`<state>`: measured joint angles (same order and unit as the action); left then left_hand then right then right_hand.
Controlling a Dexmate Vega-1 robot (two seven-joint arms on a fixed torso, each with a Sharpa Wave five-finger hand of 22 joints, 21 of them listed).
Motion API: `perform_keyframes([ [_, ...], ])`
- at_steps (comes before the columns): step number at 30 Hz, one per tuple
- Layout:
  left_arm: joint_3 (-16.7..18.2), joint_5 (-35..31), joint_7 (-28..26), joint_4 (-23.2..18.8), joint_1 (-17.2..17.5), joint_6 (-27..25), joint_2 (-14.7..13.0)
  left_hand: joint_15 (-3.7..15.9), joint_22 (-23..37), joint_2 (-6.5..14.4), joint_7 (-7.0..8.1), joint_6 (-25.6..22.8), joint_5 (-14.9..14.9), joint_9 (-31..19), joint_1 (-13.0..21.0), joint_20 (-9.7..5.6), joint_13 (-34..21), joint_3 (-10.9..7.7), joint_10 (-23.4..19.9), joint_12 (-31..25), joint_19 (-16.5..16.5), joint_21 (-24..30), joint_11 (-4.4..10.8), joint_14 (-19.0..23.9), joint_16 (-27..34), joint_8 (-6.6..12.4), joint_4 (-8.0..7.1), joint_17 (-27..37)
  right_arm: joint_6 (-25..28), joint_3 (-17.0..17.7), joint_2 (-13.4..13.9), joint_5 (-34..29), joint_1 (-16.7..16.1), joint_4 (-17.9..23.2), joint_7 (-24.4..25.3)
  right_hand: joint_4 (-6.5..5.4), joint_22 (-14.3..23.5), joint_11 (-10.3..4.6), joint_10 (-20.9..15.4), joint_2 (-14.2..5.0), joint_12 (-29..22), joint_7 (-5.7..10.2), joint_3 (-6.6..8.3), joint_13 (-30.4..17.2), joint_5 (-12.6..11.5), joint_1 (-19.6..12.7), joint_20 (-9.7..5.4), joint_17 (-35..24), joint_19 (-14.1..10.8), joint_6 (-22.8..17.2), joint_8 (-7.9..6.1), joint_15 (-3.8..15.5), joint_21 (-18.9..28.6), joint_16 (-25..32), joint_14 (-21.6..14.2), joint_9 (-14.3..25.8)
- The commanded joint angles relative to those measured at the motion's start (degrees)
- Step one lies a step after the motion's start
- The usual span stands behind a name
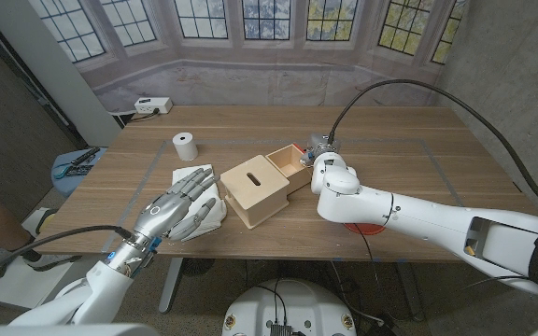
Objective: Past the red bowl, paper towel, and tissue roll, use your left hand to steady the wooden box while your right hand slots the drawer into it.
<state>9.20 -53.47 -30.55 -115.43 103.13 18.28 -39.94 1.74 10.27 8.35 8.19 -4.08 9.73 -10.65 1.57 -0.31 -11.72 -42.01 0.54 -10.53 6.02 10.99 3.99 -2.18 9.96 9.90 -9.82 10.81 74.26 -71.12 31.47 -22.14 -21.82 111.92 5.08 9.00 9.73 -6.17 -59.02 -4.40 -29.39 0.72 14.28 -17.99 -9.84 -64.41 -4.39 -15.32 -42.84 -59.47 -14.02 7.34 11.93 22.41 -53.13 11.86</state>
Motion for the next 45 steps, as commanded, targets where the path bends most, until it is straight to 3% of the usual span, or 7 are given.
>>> perform_keyframes([
  [1, -2.9, 1.8, -2.2, 2.2, -0.5, -2.2, -3.0, -0.15, 0.2, 0.4, -0.04, 0.1, 0.0, -0.2, -0.4, 0.27, 0.0, 0.14, -0.6, -0.7, 0.3, 0.3, -0.69, 0.0, 0.6, 0.35, -0.12, 0.2, 1.2, 0.5, -0.2, -0.3, -0.6, 0.4, 0.7, -0.07, 0.3, -0.65, -0.9, -1.89, -0.4, 3.39, -0.24, -0.1, -0.5, -1.5, -1.19, -0.1, -0.6, -4.2, -0.47, 5.57, -0.1, -0.2, -0.6, 0.1],
  [6, -1.8, 2.6, -1.8, 0.7, 2.6, -3.9, -3.1, -0.18, 0.2, 0.4, 0.0, 0.0, 0.0, -0.2, -0.5, 0.24, 0.0, 0.21, -0.7, -0.8, 0.3, 0.3, -0.74, 0.1, 0.7, 0.47, -0.17, 0.2, 1.4, 0.8, -0.3, -0.2, -0.9, 0.4, 0.6, -0.07, 0.3, -0.67, -0.9, -1.89, -0.4, 3.38, -0.27, -0.1, -0.5, -1.6, -1.19, -0.1, -0.5, -4.2, -0.44, 5.59, -0.1, -0.2, -0.6, 0.1],
  [16, -2.2, 3.5, -1.9, 0.2, 4.1, -4.8, -3.5, -0.04, 0.2, 0.5, -0.02, 0.1, 0.0, -0.2, -0.5, 0.24, 0.0, 0.31, -0.6, -0.9, 0.3, 0.4, 0.31, 0.0, 0.8, 0.61, -0.18, 0.2, 0.5, 0.8, -0.6, 0.1, -0.9, -0.1, 0.6, -0.06, 0.3, -0.69, -0.9, -1.92, -0.3, 3.49, -0.32, -0.2, -0.5, -1.6, -1.23, -0.1, -0.5, -4.2, -0.38, 5.63, -0.1, -0.2, -0.7, 0.1],
  [45, -9.6, 5.6, -3.5, 5.1, -3.8, -3.6, -8.4, 0.54, 0.2, 0.5, 0.0, -0.1, 0.1, -0.1, -0.4, 0.15, 0.2, 0.35, -2.4, -1.8, 0.5, 0.7, 0.62, 1.1, 1.1, 0.9, 0.04, 0.0, -0.1, 1.7, -0.1, 0.4, -2.5, 0.8, 1.2, -0.07, 0.3, -0.61, -1.0, -1.98, -0.2, 3.37, -0.46, -0.2, -0.5, -1.6, -1.22, -0.1, -0.6, -4.2, -0.2, 5.57, -0.1, -0.5, -0.8, 0.1],
])
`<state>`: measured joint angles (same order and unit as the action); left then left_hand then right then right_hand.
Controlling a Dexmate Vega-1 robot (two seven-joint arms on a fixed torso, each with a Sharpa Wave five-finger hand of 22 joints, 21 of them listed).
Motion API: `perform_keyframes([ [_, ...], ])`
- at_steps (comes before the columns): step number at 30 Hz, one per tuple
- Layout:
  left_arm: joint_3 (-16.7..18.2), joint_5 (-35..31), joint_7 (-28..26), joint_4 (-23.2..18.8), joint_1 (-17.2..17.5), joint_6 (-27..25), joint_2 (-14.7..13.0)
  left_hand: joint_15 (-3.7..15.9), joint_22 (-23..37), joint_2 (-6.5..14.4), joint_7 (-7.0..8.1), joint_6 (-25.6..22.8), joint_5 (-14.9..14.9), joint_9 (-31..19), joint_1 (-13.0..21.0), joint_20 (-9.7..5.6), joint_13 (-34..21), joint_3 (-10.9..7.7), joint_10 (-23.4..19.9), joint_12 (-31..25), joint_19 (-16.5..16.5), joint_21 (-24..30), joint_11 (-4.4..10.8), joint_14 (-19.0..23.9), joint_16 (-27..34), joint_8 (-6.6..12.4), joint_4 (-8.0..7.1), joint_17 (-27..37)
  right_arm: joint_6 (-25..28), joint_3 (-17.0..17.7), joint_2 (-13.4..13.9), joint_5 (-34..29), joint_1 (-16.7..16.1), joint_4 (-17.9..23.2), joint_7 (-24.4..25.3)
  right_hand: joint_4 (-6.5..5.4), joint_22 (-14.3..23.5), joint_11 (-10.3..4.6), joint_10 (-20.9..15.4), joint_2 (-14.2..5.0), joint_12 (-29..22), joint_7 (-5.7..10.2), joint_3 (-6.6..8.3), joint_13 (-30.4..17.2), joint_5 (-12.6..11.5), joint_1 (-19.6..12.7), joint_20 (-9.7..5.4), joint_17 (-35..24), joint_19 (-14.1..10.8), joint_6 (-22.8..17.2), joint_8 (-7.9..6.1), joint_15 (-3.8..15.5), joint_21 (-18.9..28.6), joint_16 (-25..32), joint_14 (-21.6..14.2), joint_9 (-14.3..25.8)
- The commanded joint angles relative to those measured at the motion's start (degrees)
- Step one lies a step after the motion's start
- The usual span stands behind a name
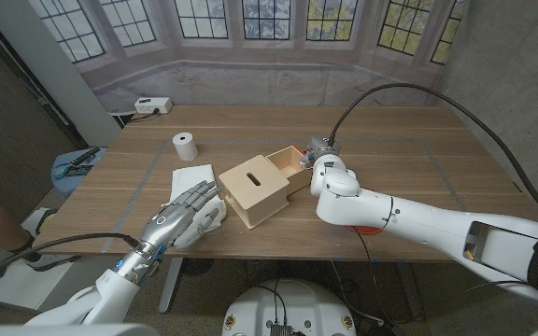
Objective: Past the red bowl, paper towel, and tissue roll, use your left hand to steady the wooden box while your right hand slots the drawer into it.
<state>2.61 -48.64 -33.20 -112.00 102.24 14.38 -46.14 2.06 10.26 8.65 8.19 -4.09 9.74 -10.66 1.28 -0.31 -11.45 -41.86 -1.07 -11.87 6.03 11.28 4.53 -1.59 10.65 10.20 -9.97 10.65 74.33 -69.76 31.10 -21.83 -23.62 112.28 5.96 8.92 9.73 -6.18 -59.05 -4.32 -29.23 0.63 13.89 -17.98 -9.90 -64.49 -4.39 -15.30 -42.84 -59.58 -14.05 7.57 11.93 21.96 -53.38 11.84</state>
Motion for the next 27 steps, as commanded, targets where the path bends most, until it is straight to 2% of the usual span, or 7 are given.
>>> perform_keyframes([
  [1, -3.1, 0.8, -0.9, 1.7, -3.0, 0.3, -2.3, 0.3, 0.2, 0.2, 0.04, -0.2, 0.1, -0.1, -0.1, 0.09, -0.1, 0.2, -0.9, -0.5, 0.5, 0.4, 0.01, 0.6, 0.4, 0.61, 0.2, 0.1, -0.1, 0.4, 0.3, 0.1, -0.7, 0.5, 0.4, 0.0, 0.3, -0.62, -1.0, -2.07, -0.3, 3.48, -0.06, -0.2, -0.4, -1.6, -1.23, -0.1, -0.6, -4.2, -0.17, 5.34, -0.1, 0.0, -0.5, 0.2],
  [4, -3.3, 1.3, -0.6, 1.4, -2.8, -0.1, -2.8, 0.28, 0.2, 0.2, 0.02, -0.2, 0.1, -0.1, -0.1, 0.1, -0.1, 0.21, -1.0, -0.5, 0.5, 0.4, 0.1, 0.8, 0.5, 0.62, 0.21, 0.1, 0.0, 0.5, 0.5, 0.1, -0.9, 0.8, 0.5, 0.03, 0.3, -0.64, -1.0, -2.07, -0.3, 3.52, -0.06, -0.2, -0.4, -1.6, -1.26, -0.1, -0.6, -4.2, -0.15, 5.41, -0.1, 0.0, -0.5, 0.2],
  [11, -1.2, 1.9, 0.0, -0.5, 1.3, -1.9, -3.3, 0.34, 0.2, 0.1, 0.16, -0.3, 0.1, -0.1, -0.1, 0.08, -0.1, 0.24, -1.1, -0.5, 0.6, 0.4, 0.31, 1.1, 0.5, 0.68, 0.23, 0.1, 0.2, 1.0, 0.9, -0.1, -1.5, 1.5, 0.9, 0.05, 0.3, -0.69, -1.1, -2.08, -0.3, 3.53, -0.09, -0.2, -0.4, -1.7, -1.26, -0.2, -0.6, -4.1, -0.09, 5.43, -0.1, -0.1, -0.5, 0.2],
  [15, -0.7, 1.7, 0.0, -0.9, 2.6, -2.7, -3.1, 0.34, 0.2, 0.1, 0.2, -0.3, 0.1, -0.1, -0.1, 0.07, -0.1, 0.24, -1.2, -0.5, 0.6, 0.5, 0.35, 1.1, 0.5, 0.71, 0.22, 0.1, -0.1, 1.0, 1.1, -0.1, -1.5, 1.5, 0.9, -0.01, 0.3, -0.67, -1.0, -2.09, -0.2, 3.51, -0.15, -0.3, -0.4, -1.6, -1.27, -0.2, -0.6, -4.2, -0.08, 5.33, -0.1, -0.1, -0.6, 0.2],
  [27, -1.8, 2.3, 2.7, -0.3, 1.2, -3.7, -3.7, 0.52, 0.2, 0.2, 0.18, -0.4, 0.1, 0.0, 0.0, 0.28, 0.0, 0.21, -1.7, -0.7, 0.6, 0.5, 0.05, 1.1, 0.3, 0.72, 0.3, 0.0, -1.2, 1.1, 1.0, 0.1, -1.3, 1.0, 1.0, 0.02, 0.3, -0.63, -1.0, -2.13, -0.2, 3.56, -0.19, -0.3, -0.4, -1.6, -1.25, -0.2, -0.6, -4.1, 0.01, 5.37, -0.2, -0.2, -0.6, 0.2],
])
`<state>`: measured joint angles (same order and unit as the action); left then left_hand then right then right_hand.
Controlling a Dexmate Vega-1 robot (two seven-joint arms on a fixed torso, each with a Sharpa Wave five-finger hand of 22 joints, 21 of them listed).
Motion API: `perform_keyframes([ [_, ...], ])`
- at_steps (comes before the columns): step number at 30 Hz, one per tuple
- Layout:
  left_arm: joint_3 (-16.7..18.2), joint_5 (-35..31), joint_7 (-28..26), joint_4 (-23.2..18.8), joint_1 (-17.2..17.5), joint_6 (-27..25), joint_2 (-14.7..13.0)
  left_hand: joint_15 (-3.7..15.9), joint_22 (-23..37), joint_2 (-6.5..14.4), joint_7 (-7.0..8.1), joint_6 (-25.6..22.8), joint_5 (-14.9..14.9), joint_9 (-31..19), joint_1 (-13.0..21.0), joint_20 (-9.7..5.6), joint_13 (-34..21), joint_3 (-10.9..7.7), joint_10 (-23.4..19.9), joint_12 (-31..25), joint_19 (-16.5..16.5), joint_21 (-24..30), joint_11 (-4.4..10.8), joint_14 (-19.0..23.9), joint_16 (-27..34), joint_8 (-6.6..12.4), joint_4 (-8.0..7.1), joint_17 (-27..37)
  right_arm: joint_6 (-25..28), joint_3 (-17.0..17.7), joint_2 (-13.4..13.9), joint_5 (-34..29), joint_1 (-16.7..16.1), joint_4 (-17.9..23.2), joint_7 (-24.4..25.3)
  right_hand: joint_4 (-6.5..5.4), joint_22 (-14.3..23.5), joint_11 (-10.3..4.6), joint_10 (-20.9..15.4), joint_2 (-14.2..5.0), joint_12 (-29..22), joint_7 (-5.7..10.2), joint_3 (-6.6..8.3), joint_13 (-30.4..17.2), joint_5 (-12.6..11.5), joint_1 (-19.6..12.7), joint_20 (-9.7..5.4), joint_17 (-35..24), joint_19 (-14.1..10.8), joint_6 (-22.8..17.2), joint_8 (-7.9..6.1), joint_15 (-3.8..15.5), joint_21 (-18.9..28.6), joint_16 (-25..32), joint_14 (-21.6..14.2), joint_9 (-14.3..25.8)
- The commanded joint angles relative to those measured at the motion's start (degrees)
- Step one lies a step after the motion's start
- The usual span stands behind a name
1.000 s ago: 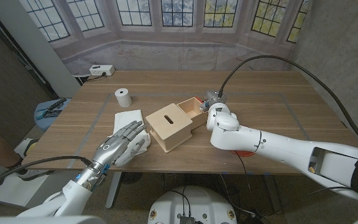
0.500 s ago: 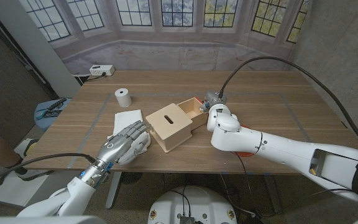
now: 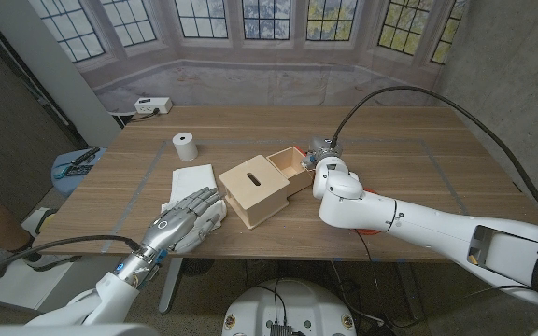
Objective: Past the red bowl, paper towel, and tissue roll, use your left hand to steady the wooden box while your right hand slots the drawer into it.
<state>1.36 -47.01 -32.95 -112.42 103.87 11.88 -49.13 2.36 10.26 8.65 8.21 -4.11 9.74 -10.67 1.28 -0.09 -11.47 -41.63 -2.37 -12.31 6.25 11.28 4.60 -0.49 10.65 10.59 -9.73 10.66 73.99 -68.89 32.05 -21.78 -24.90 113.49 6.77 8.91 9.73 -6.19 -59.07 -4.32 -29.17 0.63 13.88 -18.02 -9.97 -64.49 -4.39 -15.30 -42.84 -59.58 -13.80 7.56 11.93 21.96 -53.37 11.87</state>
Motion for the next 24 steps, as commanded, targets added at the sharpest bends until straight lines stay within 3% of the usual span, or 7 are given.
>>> perform_keyframes([
  [1, -0.8, 0.7, 2.7, 0.3, -0.8, -1.1, -1.0, 0.29, 0.2, 0.2, 0.13, -0.4, 0.1, 0.0, 0.0, 0.07, 0.0, -0.03, -0.4, -0.2, 0.4, 0.4, -0.02, -0.1, 0.3, 0.31, 0.07, 0.0, -0.9, 0.3, 0.0, 0.1, 0.0, -0.3, 0.3, 0.04, 0.2, -0.65, -1.0, -2.12, -0.2, 3.55, -0.18, -0.3, -0.3, -1.7, -1.25, -0.2, -0.6, -4.1, -0.24, 5.41, -0.2, -0.2, -0.6, 0.2],
  [10, -2.6, 2.0, 5.7, 1.4, -4.3, -0.6, -3.0, 0.1, 0.2, 0.1, -0.29, -0.8, 0.1, 0.0, -0.1, 0.38, 0.2, 0.07, -0.8, -0.3, 0.1, 0.3, -0.98, 0.0, 0.2, 0.42, -0.01, -0.1, -1.2, 0.9, -0.2, 0.2, -0.4, -0.7, 0.8, 0.04, 0.2, -0.69, -1.1, -2.14, -0.2, 3.49, -0.22, -0.3, -0.3, -1.7, -1.25, -0.2, -0.6, -4.2, -0.23, 5.41, -0.2, -0.2, -0.7, 0.2],
  [24, -4.7, 3.8, 7.0, 2.3, -7.2, 0.2, -4.8, 0.61, 0.1, 0.1, -0.81, -1.8, 0.2, 0.0, -0.4, 0.47, 0.3, 0.35, -1.9, -0.5, -0.1, 0.3, -0.94, 0.7, 0.4, 0.68, -0.32, -0.2, -1.5, 1.6, -0.3, 0.3, -0.6, -0.9, 1.3, 0.05, 0.2, -0.65, -1.2, -2.17, -0.1, 3.49, -0.27, -0.3, -0.3, -1.7, -1.23, -0.2, -0.6, -4.3, -0.16, 5.41, -0.2, -0.3, -0.7, 0.2],
])
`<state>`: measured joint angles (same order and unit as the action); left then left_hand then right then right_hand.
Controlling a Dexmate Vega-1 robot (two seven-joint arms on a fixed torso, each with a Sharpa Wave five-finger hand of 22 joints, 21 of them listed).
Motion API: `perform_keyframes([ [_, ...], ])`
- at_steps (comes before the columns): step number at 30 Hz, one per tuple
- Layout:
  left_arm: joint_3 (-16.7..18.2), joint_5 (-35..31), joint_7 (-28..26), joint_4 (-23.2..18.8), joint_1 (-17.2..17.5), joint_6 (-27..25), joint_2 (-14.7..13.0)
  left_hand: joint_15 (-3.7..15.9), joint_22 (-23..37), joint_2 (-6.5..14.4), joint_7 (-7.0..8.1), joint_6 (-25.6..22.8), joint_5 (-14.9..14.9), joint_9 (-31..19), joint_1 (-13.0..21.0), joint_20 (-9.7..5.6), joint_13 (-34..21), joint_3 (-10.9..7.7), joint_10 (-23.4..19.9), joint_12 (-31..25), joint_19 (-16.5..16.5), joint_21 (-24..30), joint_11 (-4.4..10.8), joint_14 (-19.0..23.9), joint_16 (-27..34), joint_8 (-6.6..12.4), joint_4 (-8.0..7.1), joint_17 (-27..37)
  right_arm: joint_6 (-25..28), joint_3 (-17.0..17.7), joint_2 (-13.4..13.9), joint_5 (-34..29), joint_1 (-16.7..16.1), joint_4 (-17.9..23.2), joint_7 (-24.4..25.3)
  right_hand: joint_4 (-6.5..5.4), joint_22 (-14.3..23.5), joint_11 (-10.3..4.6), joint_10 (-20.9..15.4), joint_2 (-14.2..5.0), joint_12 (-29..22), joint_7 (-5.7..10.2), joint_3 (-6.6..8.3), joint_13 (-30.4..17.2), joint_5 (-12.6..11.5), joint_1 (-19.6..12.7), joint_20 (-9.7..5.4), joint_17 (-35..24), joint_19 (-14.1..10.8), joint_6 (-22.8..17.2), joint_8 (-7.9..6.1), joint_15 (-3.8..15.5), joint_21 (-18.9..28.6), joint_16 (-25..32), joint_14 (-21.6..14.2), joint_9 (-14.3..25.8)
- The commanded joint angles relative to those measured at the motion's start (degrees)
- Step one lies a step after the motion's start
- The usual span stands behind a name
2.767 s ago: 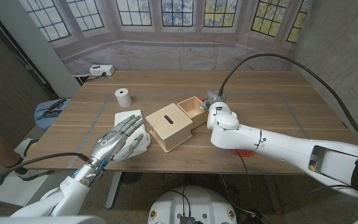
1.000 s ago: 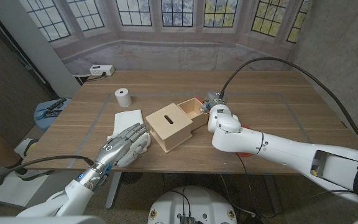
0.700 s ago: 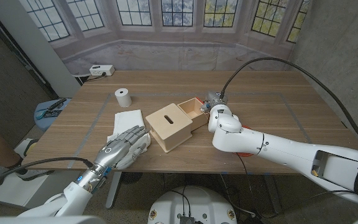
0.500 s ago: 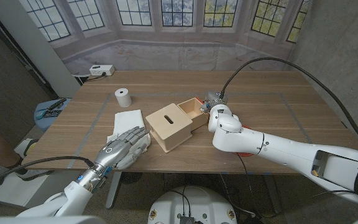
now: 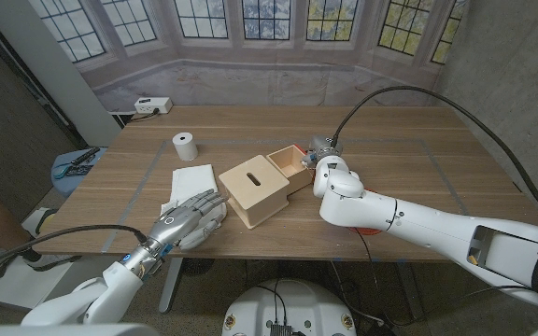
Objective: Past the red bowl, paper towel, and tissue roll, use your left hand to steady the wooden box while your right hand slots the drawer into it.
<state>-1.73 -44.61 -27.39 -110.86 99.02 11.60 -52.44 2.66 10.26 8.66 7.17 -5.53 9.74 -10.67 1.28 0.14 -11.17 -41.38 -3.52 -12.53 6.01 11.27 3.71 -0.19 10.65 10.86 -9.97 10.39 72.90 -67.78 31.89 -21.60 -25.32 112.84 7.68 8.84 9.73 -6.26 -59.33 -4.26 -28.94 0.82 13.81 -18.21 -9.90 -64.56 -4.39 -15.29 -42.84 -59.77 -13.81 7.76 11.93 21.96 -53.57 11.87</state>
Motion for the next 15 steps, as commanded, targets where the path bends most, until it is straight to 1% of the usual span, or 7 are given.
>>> perform_keyframes([
  [1, -1.7, 1.4, 1.4, 0.8, -2.5, 0.4, -1.5, 0.33, 0.1, 0.1, 0.22, -0.4, 0.2, 0.0, -0.4, 0.21, 0.1, 0.12, -0.8, -0.3, 0.2, 0.4, 0.01, 0.5, 0.4, 0.4, -0.08, 0.1, -0.4, 0.4, -0.1, 0.1, -0.1, -0.3, 0.4, 0.13, 0.2, -0.57, -0.9, -2.24, -0.4, 3.33, -0.19, -0.1, -0.4, -1.7, -1.21, -0.2, -0.6, -4.1, -0.13, 5.23, -0.2, -0.3, -0.5, 0.2],
  [5, -2.2, 2.0, 1.9, 0.9, -3.0, 0.3, -1.8, 0.4, 0.1, 0.1, 0.23, -0.5, 0.2, 0.0, -0.4, 0.19, 0.1, 0.17, -1.0, -0.3, 0.2, 0.4, 0.11, 0.7, 0.4, 0.38, -0.1, 0.1, -0.3, 0.5, -0.2, 0.1, -0.2, -0.3, 0.5, 0.14, 0.2, -0.49, -0.9, -2.22, -0.4, 3.32, -0.22, -0.2, -0.4, -1.7, -1.24, -0.3, -0.6, -4.1, -0.12, 5.23, -0.2, -0.3, -0.6, 0.2],
  [15, -3.8, 2.8, 2.2, 1.6, -4.7, 0.4, -2.4, 0.17, 0.1, 0.1, -0.19, -1.0, 0.2, 0.0, -0.5, 0.22, 0.2, 0.29, -1.4, -0.3, 0.2, 0.4, -0.32, 1.0, 0.3, 0.45, -0.14, 0.0, 0.4, 0.6, -0.2, -0.1, -0.5, 0.5, 0.5, 0.14, 0.2, -0.52, -1.0, -2.2, -0.4, 3.3, -0.27, -0.2, -0.4, -1.7, -1.2, -0.3, -0.6, -4.2, -0.09, 5.18, -0.2, -0.4, -0.6, 0.2],
])
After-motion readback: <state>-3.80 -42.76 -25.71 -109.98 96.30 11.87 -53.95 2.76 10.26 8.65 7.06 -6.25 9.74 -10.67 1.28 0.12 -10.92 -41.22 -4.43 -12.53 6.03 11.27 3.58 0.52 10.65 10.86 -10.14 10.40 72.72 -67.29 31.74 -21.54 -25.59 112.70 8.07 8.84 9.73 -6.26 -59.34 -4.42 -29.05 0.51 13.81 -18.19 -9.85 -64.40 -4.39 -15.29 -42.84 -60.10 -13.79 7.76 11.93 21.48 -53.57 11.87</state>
